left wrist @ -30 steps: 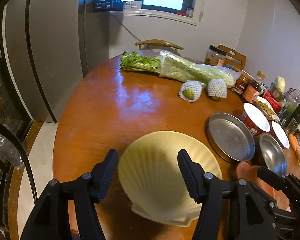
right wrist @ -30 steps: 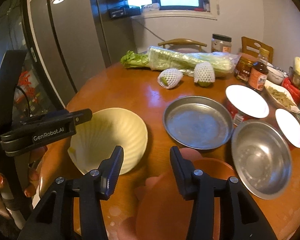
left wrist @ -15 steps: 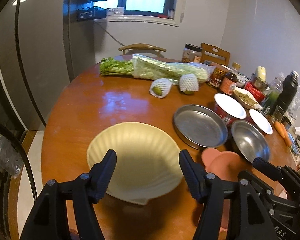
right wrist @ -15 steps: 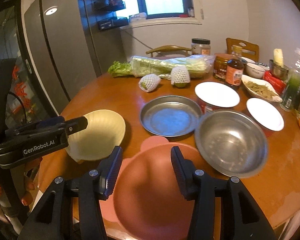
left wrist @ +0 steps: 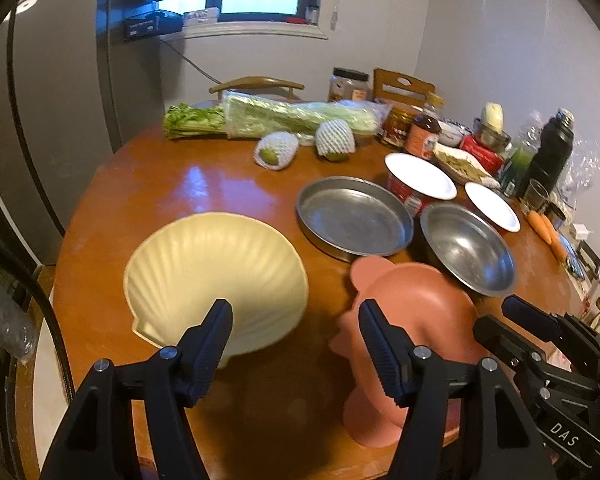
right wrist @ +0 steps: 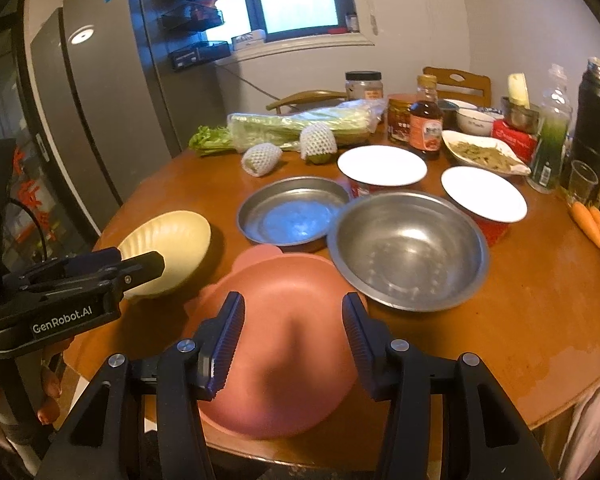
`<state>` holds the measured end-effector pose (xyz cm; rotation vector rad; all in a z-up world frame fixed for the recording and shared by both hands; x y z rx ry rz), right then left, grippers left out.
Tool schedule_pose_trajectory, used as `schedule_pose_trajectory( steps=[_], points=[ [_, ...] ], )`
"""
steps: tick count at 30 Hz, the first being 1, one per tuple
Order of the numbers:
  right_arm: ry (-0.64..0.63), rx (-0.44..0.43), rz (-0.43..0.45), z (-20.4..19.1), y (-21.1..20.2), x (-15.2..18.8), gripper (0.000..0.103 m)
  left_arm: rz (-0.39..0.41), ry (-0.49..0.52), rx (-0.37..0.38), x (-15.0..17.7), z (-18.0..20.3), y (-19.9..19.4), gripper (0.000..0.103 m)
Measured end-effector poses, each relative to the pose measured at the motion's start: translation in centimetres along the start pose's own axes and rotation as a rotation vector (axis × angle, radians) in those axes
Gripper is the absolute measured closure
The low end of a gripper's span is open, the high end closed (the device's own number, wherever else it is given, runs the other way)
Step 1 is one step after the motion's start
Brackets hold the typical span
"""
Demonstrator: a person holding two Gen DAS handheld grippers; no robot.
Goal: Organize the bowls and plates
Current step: 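Grasp the rim of the salmon-pink plate with the left tool, then lift the pink plate with the left tool toward the shell plate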
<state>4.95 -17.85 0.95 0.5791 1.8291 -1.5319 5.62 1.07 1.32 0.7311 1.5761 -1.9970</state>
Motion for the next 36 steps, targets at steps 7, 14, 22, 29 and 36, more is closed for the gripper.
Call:
schedule_pose_trajectory(
  steps=[7,14,22,29,36],
  points=[
    [0.031,0.017,-0.023,1.3,0.1,1.1,0.051,-0.044,0.023,0.024,1.1,1.6,1.3,0.038],
    [0.043,0.036,-0.045,2.3,0.6,1.8,0.051,-0.074,0.028,0.036,1.6,2.4,2.4,0.038],
    [0.057,0.029,-0.075,2.9,1.6,2.3,0.051,-0.104,0.036,0.032,2.2,3.0,3.6,0.038],
    [0.056,0.022,-0.102,2.9,2.7,2.7,0.051,-0.122,0.040,0.031,2.5,3.2,4.5,0.038],
    [0.034,0.018,-0.115,2.4,3.4,3.0,0.051,-0.142,0.037,0.042,2.8,3.3,5.3,0.045]
  ],
)
Point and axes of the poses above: each gripper's, at about its wrist camera, not at the fingertips, and y roughly the way its jaws point, z to its right, x to its underside, the point moved 1 cm from there along y, roughly the way its jaws point, and after that the axes turned 7 degrees about x, right-handed, at the moved point
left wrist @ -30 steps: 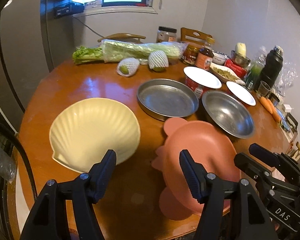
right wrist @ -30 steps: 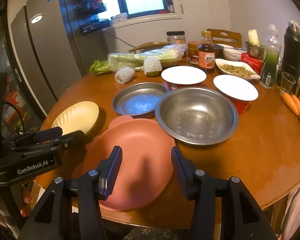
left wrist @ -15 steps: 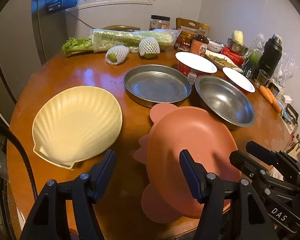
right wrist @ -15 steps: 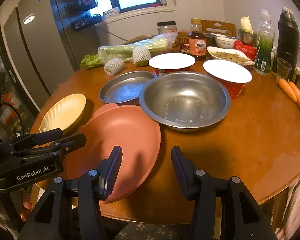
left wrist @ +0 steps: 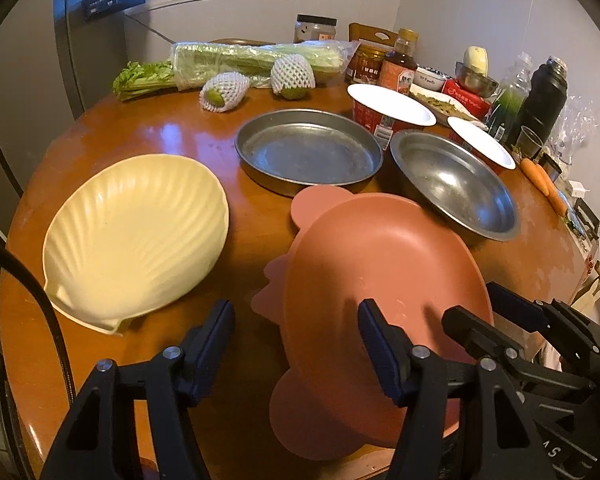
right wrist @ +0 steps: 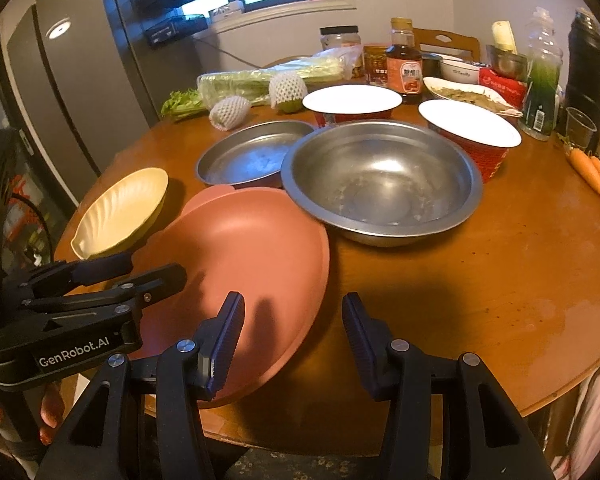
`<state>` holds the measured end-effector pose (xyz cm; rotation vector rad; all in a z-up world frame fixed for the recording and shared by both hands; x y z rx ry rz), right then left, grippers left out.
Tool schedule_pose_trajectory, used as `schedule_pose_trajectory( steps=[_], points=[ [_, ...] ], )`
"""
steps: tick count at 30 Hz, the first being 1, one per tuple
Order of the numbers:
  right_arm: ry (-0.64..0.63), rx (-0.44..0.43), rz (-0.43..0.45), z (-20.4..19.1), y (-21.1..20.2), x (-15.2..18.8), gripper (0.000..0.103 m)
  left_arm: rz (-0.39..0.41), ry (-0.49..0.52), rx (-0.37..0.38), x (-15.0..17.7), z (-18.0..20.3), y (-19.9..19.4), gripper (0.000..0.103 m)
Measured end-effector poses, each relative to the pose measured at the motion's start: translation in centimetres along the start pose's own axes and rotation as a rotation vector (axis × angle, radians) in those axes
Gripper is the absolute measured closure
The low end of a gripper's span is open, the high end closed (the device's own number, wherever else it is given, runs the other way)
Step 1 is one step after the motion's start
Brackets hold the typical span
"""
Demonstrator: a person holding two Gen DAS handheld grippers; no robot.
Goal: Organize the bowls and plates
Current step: 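Lift the pink plate with the left tool toward the shell plate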
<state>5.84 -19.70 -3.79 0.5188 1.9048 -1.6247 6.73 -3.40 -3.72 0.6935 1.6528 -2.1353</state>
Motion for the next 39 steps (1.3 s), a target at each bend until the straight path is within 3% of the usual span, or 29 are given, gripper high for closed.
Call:
schedule_pose_trajectory(
  steps=[7,17,24,32,39],
  points=[
    [-0.047,-0.004,0.004,-0.8,0.3,0.3,0.065,-0.012,0.013,0.014,0.3,0.5,0.6,0.065],
    [-0.069,0.003,0.015,-1.6,0.1,0.0,0.067,0.016,0.014,0.007,0.9,0.2,-1.3,0.068],
    [-0.121,-0.037,0.033,-4.4,-0.3,-0.9,0.067,0.066,-0.038,-0.015,1.2,-2.3,-4.1,0.068],
    [-0.241,-0.087,0.091,-9.3,0.0,-4.2,0.067,0.146,-0.114,-0.089,-0.4,-6.3,-6.6,0.068],
    [-0.318,-0.114,0.137,-12.7,1.5,-8.0,0.067,0.177,-0.184,-0.120,-2.2,-9.1,-6.5,0.067]
  ],
)
Point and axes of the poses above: each gripper's, at about its wrist camera, not at the fingertips, and y roughly the way its jaws point, z to its right, x to its underside, the point moved 1 cm from there along y, roughly the way its jaws point, and after that the axes turned 7 degrees about x, right-handed, at the moved point
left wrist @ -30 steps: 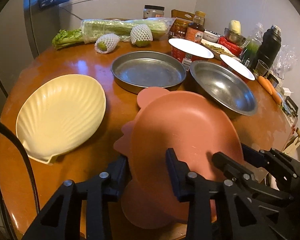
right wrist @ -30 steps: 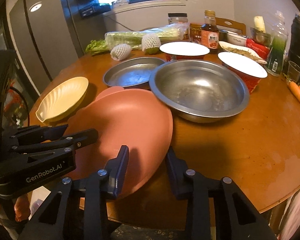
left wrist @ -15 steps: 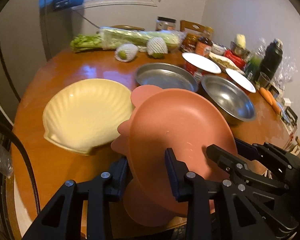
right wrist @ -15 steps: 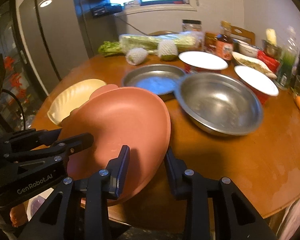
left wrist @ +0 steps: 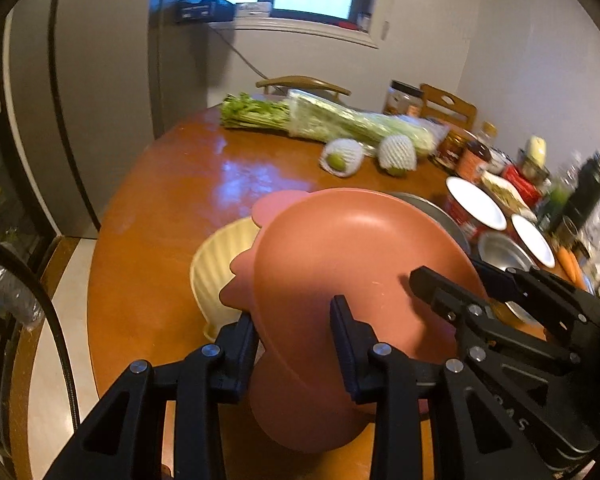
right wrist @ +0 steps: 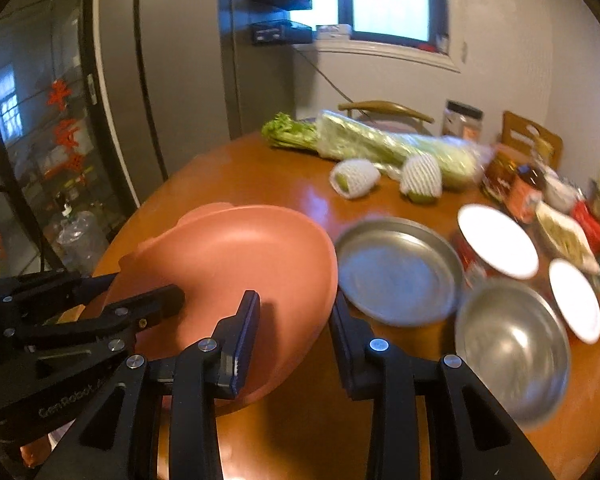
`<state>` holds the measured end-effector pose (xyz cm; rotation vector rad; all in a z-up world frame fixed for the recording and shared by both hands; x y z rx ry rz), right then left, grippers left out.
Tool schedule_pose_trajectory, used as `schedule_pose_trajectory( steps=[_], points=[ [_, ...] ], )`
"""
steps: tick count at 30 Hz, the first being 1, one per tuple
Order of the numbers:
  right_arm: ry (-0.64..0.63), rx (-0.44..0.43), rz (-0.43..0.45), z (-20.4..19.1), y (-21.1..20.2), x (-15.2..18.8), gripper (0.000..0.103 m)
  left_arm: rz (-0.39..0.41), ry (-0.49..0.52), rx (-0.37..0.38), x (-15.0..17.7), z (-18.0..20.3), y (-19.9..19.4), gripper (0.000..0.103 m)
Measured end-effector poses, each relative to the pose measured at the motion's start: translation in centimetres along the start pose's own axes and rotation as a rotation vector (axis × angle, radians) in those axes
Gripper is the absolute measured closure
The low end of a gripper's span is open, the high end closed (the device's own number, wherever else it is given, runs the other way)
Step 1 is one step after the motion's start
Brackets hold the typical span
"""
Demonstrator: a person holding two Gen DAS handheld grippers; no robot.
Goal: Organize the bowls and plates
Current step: 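Lift the pink plate with the left tool toward the shell plate, then lower the pink plate onto the shell plate and open the left tool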
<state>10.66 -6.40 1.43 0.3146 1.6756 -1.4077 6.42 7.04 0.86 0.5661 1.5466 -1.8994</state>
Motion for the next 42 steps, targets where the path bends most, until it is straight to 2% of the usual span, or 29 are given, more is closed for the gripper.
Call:
schedule_pose_trajectory(
  steps=[6,14,29,42],
  points=[
    [-0.058,-0.022,-0.020,-0.8,3.6,-2.3,0.067,-0.011,-0.039,-0.037,-1.1,-1.5,1.5,0.067],
    [-0.138,-0.043,-0.037,-2.0,6.8,-3.6,0.067,-0.037,-0.066,-0.066,-1.1,-2.4,2.9,0.068],
    [-0.190,-0.055,-0.066,-2.4,8.9,-2.6,0.067,-0.097,-0.062,-0.091,0.1,-2.0,3.6,0.068],
    [-0.236,-0.023,-0.071,-3.2,9.8,-2.3,0.067,-0.091,-0.065,-0.096,0.0,-2.6,3.6,0.068]
  ],
)
Point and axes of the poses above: each gripper's, at about its wrist camera, not at the fingertips, and y roughly the way its jaws point, z to its right, x to its underside, the point moved 1 cm from there along y, roughly the way its jaws point, and after that the axes turned 7 degrees about x, right-handed, at the moved point
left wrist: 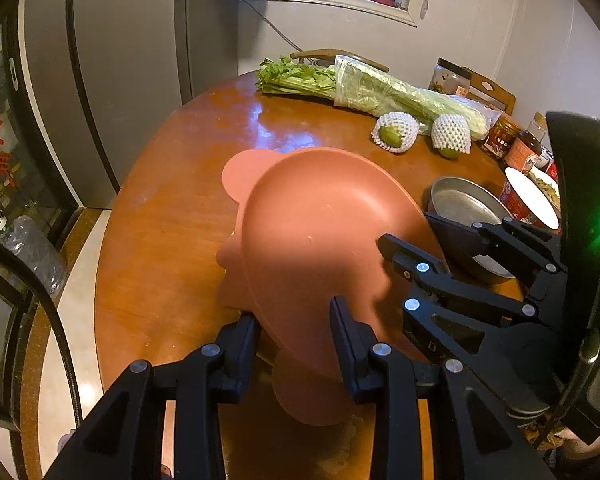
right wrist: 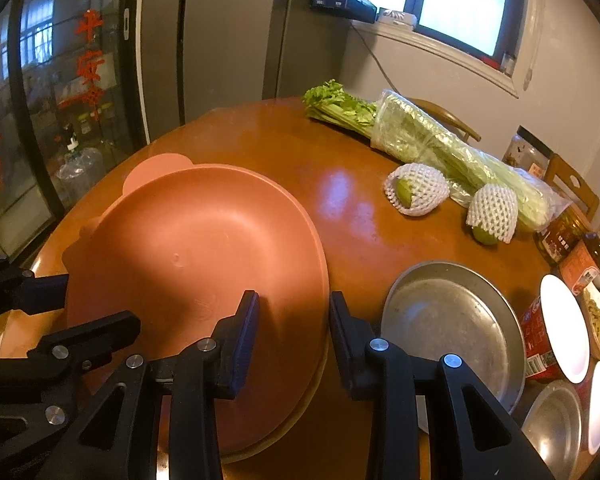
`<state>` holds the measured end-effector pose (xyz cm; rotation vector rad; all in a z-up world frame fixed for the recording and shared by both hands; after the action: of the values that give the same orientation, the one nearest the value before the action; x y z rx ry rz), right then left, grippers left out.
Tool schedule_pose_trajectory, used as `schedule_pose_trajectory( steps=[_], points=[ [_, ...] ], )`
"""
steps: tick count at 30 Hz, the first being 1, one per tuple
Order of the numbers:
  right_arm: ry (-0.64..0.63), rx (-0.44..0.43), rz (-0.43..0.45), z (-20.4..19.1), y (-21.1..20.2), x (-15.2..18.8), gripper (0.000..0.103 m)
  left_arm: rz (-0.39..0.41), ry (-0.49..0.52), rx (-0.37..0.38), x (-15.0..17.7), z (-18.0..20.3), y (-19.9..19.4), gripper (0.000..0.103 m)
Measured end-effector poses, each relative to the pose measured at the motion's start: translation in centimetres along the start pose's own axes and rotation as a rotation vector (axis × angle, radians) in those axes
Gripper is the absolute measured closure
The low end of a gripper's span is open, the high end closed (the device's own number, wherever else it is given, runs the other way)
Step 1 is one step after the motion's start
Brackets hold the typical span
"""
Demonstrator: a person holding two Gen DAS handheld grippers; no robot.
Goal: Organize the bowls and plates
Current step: 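Lower the pink plate onto the shell plate and open the left tool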
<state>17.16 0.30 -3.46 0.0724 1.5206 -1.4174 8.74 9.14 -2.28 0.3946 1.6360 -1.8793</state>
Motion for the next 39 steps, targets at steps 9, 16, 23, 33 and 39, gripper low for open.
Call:
schedule_pose_trajectory(
  steps=[9,16,23,33,39],
  points=[
    [0.045,-0.011,0.004,0.8,-0.6,-0.1,0.066,0.017,-0.007,-0.001,-0.2,-0.4,-0.4,0.067],
    [0.086,-0.013,0.011,1.3,-1.3,0.0,0.064,0.033,-0.012,-0.006,-0.5,-0.3,-0.6,0.059],
    [0.130,-0.013,0.024,2.1,-2.3,0.2,0.060,0.053,-0.017,-0.021,-0.7,-0.6,-1.3,0.052],
    [0.187,-0.005,0.027,3.4,-3.4,1.0,0.058,0.092,-0.007,-0.030,-0.7,-0.6,-2.5,0.044],
    [0.232,-0.001,0.025,4.4,-4.2,2.0,0.056,0.106,-0.001,-0.028,-0.9,-0.3,-2.9,0.043]
  ],
)
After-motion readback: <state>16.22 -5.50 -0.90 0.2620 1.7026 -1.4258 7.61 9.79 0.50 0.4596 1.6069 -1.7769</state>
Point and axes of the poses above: each gripper's, at about its wrist camera, not at the fingertips, and y roughly the way its jaws point, z to its right, x to its underside, the point moved 1 cm from there along y, roughly the way its jaws point, and after that the axes turned 7 degrees about x, right-handed, at the moved point
